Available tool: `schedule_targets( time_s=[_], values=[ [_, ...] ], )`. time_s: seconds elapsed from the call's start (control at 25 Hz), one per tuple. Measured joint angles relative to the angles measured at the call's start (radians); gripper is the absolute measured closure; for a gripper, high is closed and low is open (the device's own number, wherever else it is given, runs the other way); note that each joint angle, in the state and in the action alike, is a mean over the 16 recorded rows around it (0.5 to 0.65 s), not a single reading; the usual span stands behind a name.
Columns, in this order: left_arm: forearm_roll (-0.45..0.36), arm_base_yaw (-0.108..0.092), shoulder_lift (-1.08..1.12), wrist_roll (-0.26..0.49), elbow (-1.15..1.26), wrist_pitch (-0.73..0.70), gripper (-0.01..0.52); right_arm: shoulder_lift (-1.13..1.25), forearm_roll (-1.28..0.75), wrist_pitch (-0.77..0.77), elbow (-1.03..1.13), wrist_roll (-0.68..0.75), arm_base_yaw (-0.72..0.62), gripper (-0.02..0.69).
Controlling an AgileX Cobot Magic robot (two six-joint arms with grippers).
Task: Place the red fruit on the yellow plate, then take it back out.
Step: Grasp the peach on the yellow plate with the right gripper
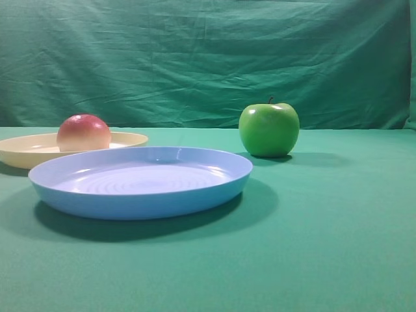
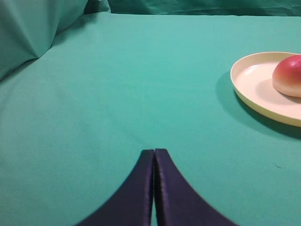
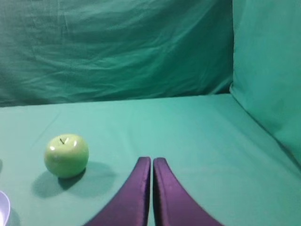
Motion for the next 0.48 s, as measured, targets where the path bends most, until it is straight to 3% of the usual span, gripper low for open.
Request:
schedule_targets(
  time_s=[0.48],
  values=[
    [0.000,0.000,0.000,0.000,0.000,0.000,0.514,0.000,0.022,-0.087,-0.077,0.003,0.000,0.665]
  ],
)
